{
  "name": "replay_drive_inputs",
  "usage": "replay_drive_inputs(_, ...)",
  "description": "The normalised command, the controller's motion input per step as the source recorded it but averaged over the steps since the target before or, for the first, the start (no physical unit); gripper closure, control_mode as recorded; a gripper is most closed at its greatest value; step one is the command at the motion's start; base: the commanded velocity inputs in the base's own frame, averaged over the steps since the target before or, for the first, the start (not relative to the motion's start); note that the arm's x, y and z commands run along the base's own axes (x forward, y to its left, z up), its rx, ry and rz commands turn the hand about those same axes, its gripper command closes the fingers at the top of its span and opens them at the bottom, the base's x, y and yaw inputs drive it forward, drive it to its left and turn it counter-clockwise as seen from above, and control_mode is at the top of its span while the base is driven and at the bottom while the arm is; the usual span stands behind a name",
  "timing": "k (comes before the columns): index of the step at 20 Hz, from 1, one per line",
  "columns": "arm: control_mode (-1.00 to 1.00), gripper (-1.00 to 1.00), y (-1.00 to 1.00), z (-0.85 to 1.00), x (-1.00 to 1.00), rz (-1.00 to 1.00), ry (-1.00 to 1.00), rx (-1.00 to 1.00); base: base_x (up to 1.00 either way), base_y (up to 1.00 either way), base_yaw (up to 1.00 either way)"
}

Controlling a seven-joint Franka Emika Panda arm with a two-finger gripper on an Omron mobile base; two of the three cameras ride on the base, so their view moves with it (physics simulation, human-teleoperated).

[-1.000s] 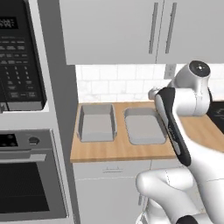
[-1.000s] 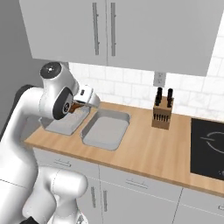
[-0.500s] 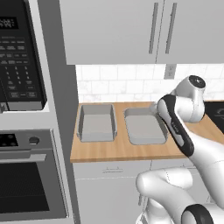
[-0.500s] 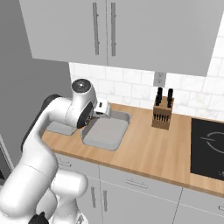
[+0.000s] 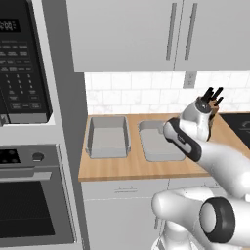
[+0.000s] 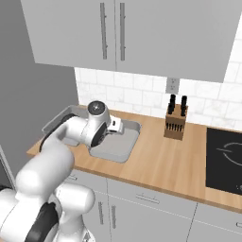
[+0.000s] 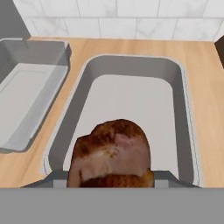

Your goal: Place one lemon and one chicken drumstick in each tupperware on the nearby counter, to pack two identical lunches.

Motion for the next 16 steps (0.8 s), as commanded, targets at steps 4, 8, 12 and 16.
replay_drive_inputs(4,-1.0,1.0,-0.16,-0.18,0.2,0.0,0.04,0.0,0.0,0.0,0.0)
replay_drive_inputs(8,-1.0,1.0,-0.2,-0.14,0.15,0.0,0.0,0.0,0.0,0.0,0.0)
replay_drive_inputs(12,-1.0,1.0,-0.16,-0.39,0.47,0.0,-0.01,0.0,0.0,0.0,0.0)
replay_drive_inputs(16,-1.0,1.0,-0.17,-0.47,0.61,0.0,-0.01,0.0,0.0,0.0,0.0)
